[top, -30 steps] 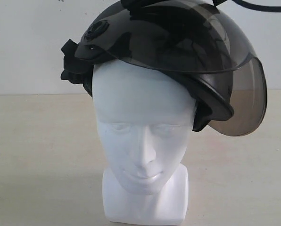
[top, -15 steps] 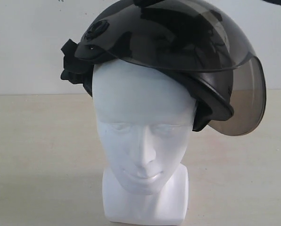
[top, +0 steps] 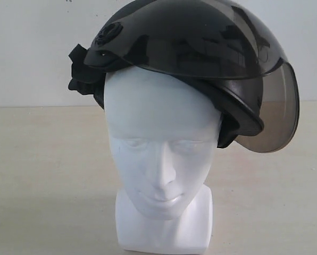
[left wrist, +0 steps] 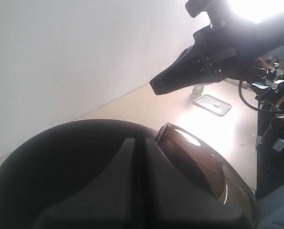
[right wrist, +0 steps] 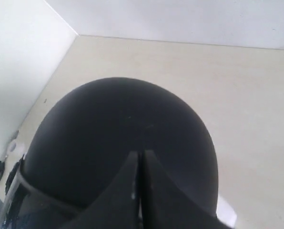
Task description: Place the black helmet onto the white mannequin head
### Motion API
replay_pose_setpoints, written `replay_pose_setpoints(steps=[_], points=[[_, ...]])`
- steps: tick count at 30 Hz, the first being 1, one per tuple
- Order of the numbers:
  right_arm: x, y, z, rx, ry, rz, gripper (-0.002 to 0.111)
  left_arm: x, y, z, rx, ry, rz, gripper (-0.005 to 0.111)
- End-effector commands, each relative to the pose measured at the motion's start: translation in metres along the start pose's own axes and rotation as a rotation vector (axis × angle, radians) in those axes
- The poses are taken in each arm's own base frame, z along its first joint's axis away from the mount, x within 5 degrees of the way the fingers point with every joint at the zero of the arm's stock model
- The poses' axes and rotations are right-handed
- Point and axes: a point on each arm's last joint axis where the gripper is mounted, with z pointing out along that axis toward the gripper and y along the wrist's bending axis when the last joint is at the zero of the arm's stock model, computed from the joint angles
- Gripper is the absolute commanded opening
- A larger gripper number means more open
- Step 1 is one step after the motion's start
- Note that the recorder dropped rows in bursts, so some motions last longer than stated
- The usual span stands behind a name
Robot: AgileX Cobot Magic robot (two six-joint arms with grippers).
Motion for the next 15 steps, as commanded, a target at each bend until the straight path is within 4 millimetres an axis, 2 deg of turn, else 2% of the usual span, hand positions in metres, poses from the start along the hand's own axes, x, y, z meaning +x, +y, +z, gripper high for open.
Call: replay_pose_setpoints(steps=[1, 7, 15], points=[[-0.009, -0.030, 0.011, -0.054, -0.009, 0.047, 0.000, -0.001, -0.001, -0.001, 0.005, 0.014, 0.009, 0.004], [-0.009, -0.064, 0.044, -0.051, 0.063, 0.102, 0.000, 0.000, -0.001, -0.001, 0.003, 0.019, 0.012, 0.004], [-0.008, -0.067, 0.046, -0.035, 0.075, 0.095, 0.000, 0.000, -0.001, -0.001, 0.001, 0.018, 0.013, 0.004]])
